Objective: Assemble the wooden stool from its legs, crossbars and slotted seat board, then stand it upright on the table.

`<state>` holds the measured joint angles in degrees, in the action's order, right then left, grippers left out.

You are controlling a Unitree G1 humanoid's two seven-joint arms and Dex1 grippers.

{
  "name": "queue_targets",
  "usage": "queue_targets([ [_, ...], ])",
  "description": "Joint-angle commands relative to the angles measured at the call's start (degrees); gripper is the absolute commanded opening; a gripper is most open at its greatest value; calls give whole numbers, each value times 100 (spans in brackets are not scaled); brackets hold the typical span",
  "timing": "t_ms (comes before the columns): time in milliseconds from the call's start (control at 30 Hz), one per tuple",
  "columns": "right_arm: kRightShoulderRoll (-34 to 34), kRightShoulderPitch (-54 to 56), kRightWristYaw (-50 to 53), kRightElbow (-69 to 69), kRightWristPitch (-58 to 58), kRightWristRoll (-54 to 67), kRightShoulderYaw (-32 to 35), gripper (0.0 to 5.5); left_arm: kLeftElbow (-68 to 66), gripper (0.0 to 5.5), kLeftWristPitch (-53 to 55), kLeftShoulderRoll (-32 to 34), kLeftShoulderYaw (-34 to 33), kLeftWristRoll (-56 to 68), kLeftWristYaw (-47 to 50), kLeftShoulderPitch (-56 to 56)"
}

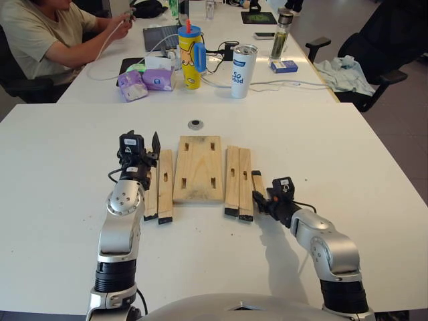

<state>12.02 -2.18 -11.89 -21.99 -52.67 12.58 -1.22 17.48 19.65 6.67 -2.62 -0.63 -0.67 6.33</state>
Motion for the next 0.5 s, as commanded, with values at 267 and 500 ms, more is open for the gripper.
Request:
queue_targets([
  [267, 198, 141, 518, 436, -239, -614, -229, 144, -259, 304, 46, 22, -58, 16, -23, 269],
  [500, -56, 487, 483, 637, 1053, -483, 140, 131, -485, 304, 130, 101, -113, 327, -400, 604],
])
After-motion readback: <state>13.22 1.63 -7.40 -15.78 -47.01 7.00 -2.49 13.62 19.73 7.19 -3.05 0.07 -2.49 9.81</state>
